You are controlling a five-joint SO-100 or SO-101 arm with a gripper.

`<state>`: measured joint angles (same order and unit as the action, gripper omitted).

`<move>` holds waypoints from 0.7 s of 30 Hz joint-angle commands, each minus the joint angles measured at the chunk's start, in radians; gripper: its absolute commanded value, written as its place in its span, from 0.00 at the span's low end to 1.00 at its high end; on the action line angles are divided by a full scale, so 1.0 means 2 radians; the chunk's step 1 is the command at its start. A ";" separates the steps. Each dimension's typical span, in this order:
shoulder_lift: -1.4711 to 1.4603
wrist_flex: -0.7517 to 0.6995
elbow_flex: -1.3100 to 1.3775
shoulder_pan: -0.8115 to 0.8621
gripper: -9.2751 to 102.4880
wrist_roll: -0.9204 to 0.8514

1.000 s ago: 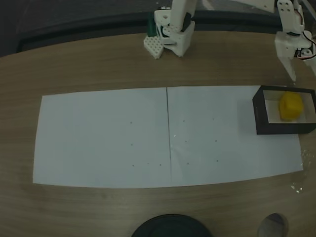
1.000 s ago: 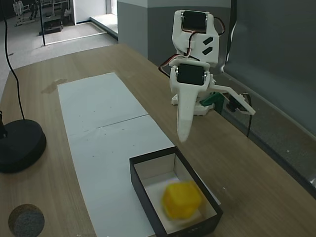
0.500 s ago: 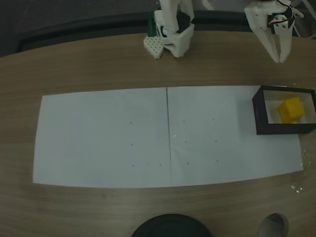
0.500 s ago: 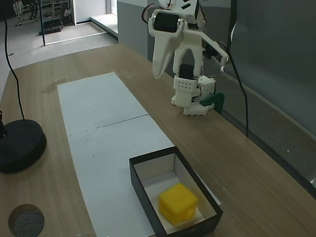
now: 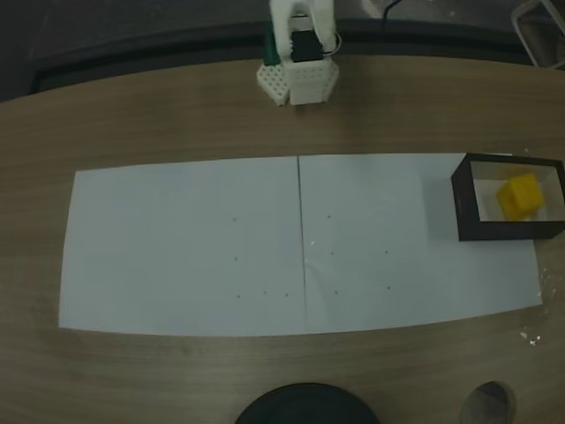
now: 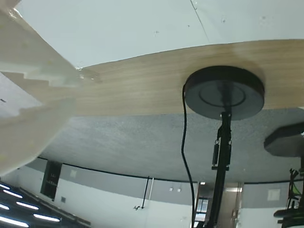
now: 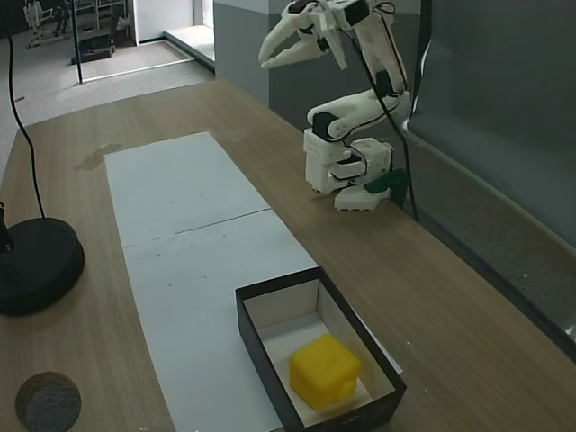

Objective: Grab a yellow square and put it in the box.

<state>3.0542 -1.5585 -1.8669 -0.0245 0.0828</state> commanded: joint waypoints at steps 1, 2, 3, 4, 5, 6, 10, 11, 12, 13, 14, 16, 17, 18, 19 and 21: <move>0.104 0.054 -0.067 0.002 0.08 0.001; 0.130 0.075 -0.095 -0.001 0.08 0.000; 0.152 0.096 -0.123 0.000 0.08 -0.002; 0.173 0.116 -0.149 0.001 0.08 -0.011; 0.189 0.127 -0.173 0.005 0.08 -0.028; 0.206 0.136 -0.196 0.005 0.08 -0.048; 0.212 0.149 -0.263 0.005 0.08 -0.108; 0.212 0.153 -0.278 0.005 0.08 -0.113; 0.212 0.157 -0.295 0.005 0.08 -0.114; 0.212 0.167 -0.314 0.005 0.08 -0.107; 0.212 0.186 -0.337 0.005 0.08 -0.098; 0.212 0.222 -0.390 0.015 0.08 -0.077; 0.212 0.241 -0.418 0.019 0.08 -0.071; 0.212 0.258 -0.447 0.021 0.08 -0.067; 0.212 0.268 -0.476 0.020 0.08 -0.067; 0.212 0.279 -0.528 0.018 0.08 -0.067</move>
<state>3.4545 -1.0446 -2.8731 0.0123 -0.0552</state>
